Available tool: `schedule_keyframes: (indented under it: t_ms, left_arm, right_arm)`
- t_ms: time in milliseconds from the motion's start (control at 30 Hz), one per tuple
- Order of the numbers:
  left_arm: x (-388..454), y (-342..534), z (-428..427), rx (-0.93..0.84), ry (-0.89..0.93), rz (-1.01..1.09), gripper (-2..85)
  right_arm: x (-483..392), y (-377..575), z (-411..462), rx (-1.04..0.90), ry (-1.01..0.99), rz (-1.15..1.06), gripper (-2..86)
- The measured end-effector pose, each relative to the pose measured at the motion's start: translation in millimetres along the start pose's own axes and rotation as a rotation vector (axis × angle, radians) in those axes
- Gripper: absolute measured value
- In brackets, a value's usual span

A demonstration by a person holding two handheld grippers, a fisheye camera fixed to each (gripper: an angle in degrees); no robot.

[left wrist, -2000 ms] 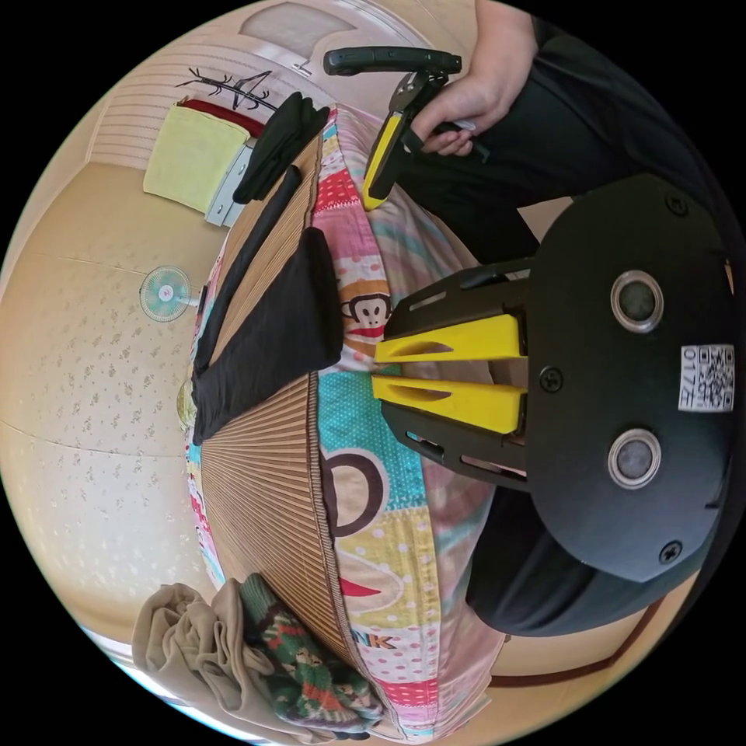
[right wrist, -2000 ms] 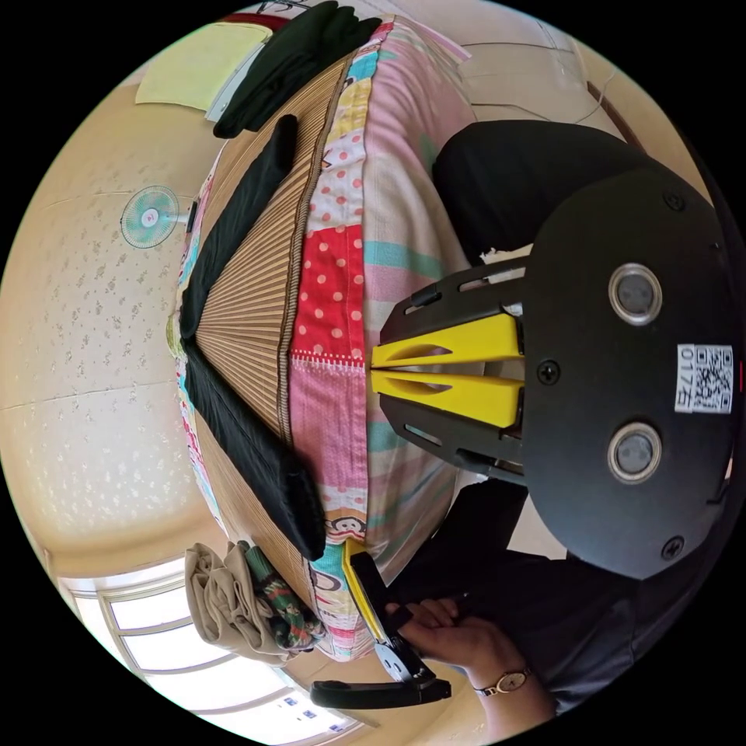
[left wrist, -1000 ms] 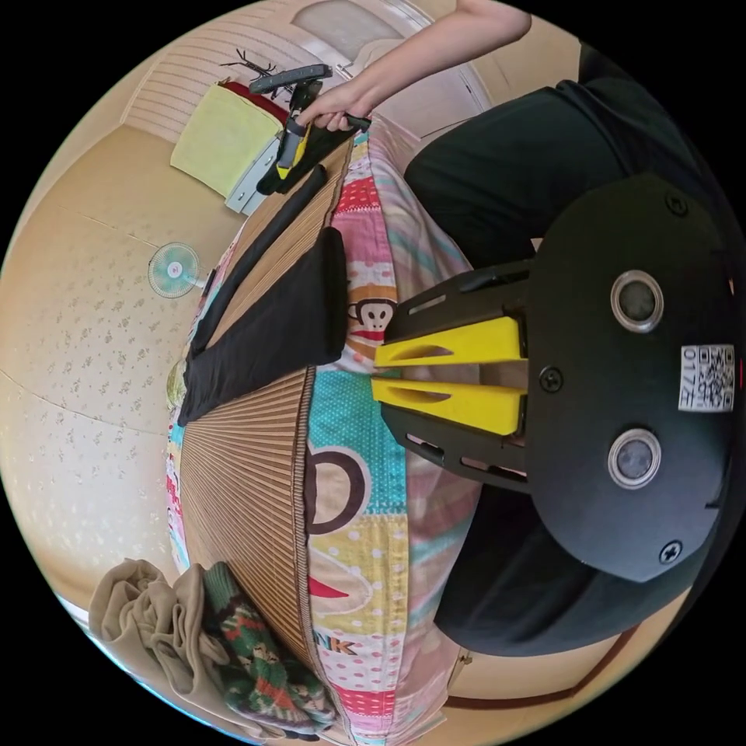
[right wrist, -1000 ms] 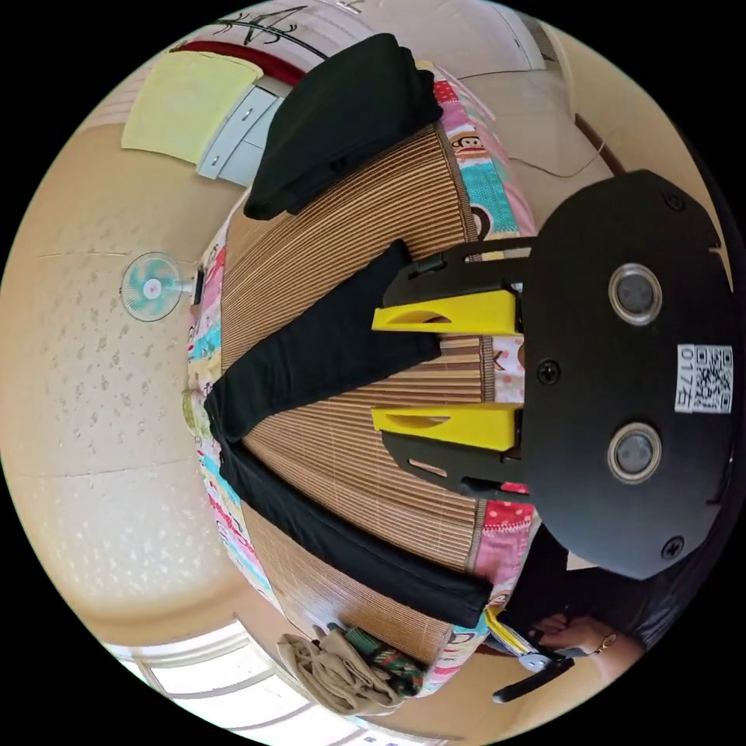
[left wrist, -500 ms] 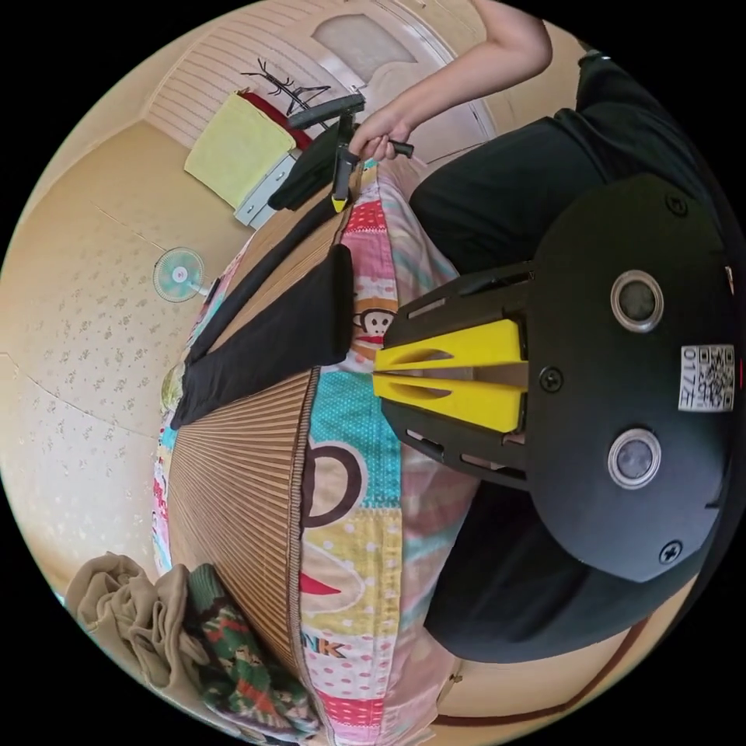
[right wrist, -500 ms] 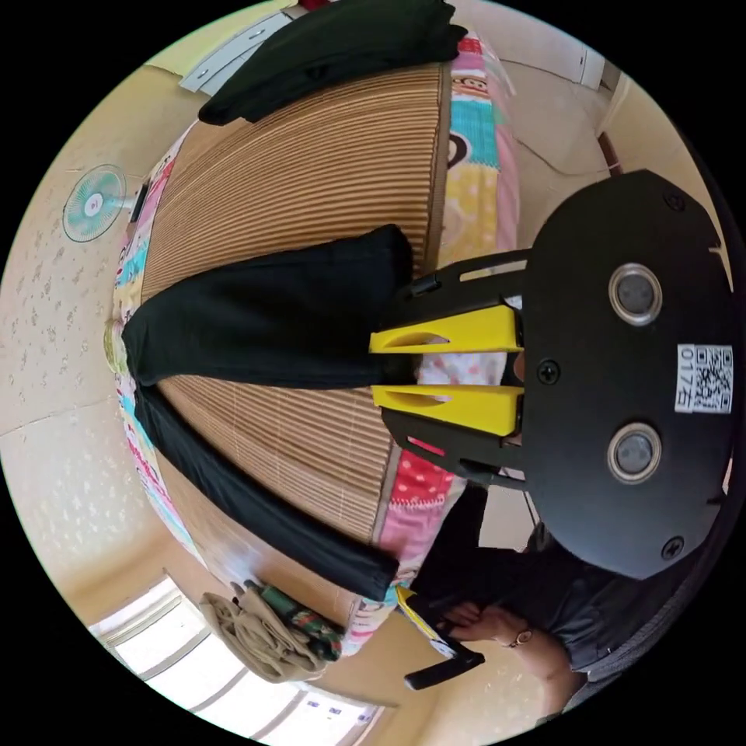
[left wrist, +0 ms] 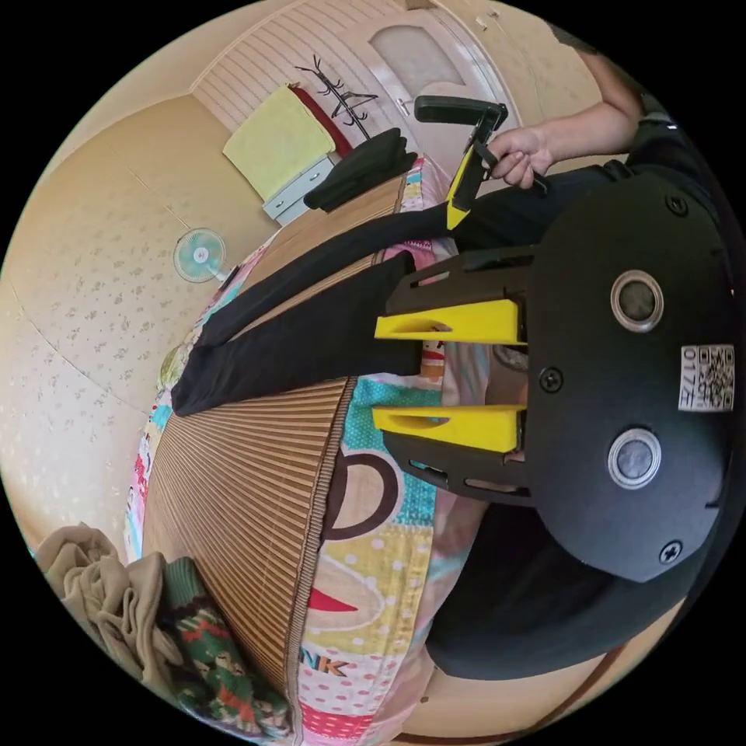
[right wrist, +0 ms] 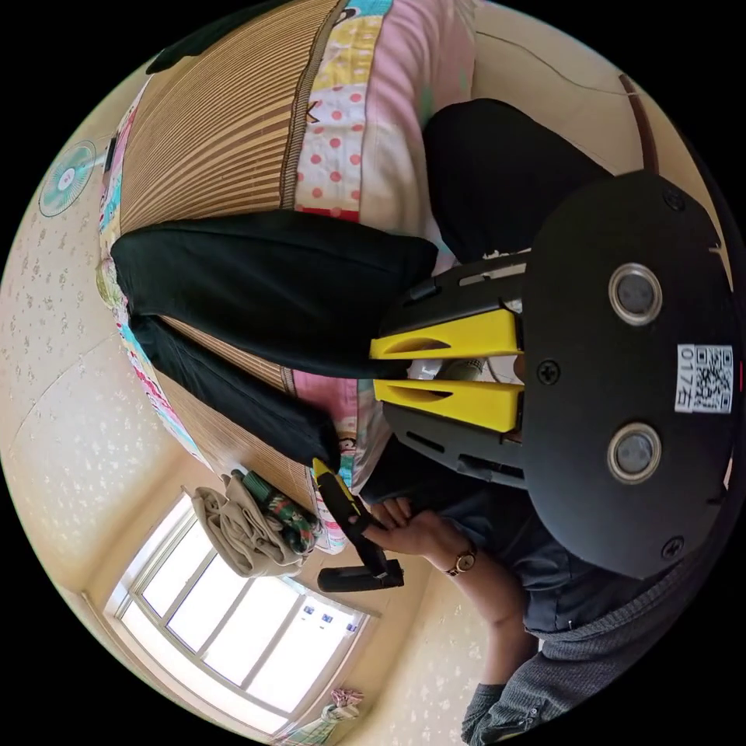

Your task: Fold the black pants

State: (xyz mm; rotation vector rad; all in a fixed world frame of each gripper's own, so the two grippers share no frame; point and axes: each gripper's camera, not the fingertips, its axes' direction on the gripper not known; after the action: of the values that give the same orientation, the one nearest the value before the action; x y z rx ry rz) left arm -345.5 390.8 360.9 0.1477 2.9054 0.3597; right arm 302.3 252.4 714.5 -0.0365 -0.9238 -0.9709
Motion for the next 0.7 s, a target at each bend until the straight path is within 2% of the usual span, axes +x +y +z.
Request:
schedule_keyframes:
  t_ms: [133,333,467,567,700]
  left_arm:
    - [24.1,-6.6,6.1,-0.060,-0.069,0.138,4.8]
    - [37.5,-8.7,-15.9,-0.296,0.045,0.313,3.9]
    - [44.7,12.5,-31.0,-0.427,-0.109,0.460,4.5]
    - [31.5,16.9,-48.8,-0.348,-0.160,0.357,5.1]
    - [9.8,13.0,-60.9,-0.273,-0.030,0.206,5.1]
  right_arm:
    - [9.7,-1.9,-10.4,-0.011,-0.011,-0.004,3.4]
    - [16.8,9.7,-36.0,-0.028,-0.096,-0.016,4.0]
    - [23.6,30.3,-49.2,-0.067,-0.180,-0.042,5.3]
    - [51.5,41.2,-69.9,0.014,-0.173,0.045,6.9]
    - [92.9,46.1,-99.9,0.185,-0.154,0.181,9.2]
